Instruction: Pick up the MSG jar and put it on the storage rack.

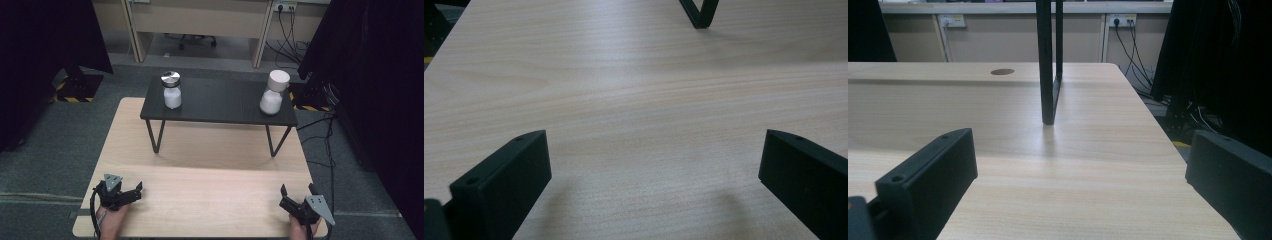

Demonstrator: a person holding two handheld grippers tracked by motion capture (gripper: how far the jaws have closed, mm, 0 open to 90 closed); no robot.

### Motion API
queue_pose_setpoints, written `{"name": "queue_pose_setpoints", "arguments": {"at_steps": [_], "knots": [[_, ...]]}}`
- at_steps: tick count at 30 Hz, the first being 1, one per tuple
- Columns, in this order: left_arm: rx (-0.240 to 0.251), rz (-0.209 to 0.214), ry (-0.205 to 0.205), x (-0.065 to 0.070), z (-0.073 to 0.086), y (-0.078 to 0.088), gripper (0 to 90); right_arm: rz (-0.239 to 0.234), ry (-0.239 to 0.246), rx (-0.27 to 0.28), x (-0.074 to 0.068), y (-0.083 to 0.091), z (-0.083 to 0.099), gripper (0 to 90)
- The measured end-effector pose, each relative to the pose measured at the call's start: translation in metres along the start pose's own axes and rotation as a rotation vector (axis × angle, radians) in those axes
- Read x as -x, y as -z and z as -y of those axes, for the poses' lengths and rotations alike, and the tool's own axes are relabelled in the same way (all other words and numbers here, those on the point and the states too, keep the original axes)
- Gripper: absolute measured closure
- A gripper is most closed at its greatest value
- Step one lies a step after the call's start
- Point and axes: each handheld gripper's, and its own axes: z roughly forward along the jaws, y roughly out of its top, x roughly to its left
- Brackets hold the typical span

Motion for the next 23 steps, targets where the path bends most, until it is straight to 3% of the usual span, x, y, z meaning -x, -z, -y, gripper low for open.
{"name": "queue_pose_setpoints", "arguments": {"at_steps": [11,16,23], "knots": [[-0.014,-0.012,-0.008,0.0029,-0.0023,-0.0017,0.0,-0.002,-0.004,-0.024,0.0045,-0.0017,0.0035,0.2],[-0.015,-0.02,-0.001,0.0035,-0.0024,-0.0017,0.0,-0.039,0.044,-0.068,0.0055,-0.0044,-0.0015,0.3],[-0.02,-0.027,0.002,0.0047,-0.003,-0.0023,0.0,-0.026,0.082,-0.075,-0.0011,-0.0032,-0.0014,0.3]]}}
